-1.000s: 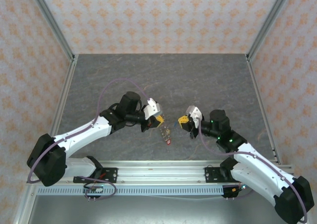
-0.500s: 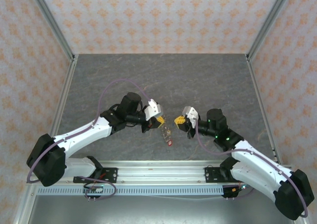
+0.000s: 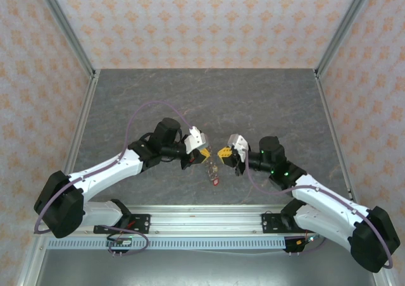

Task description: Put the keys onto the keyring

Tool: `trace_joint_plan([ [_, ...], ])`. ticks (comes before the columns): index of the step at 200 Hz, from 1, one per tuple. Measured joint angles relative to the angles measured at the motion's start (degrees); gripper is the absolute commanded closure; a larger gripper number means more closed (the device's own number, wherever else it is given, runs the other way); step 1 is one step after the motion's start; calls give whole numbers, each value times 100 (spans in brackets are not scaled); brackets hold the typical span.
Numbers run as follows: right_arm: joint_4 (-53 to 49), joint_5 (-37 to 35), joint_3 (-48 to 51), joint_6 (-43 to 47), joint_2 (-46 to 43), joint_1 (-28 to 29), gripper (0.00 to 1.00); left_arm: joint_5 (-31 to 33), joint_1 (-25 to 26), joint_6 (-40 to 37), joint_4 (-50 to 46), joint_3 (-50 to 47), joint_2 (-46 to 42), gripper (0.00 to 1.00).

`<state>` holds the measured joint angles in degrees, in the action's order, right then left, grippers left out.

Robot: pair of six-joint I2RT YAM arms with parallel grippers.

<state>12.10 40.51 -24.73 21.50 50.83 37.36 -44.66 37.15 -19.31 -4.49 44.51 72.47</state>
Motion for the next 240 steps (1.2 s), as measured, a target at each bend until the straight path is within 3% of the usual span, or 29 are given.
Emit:
trace_joint_plan([
  [176, 208, -262, -343, -323, 627, 310, 100, 17, 0, -2, -61, 0, 15, 100],
  [240, -361, -804, -293, -164, -240, 310, 100, 92, 0, -2, -61, 0, 17, 100],
])
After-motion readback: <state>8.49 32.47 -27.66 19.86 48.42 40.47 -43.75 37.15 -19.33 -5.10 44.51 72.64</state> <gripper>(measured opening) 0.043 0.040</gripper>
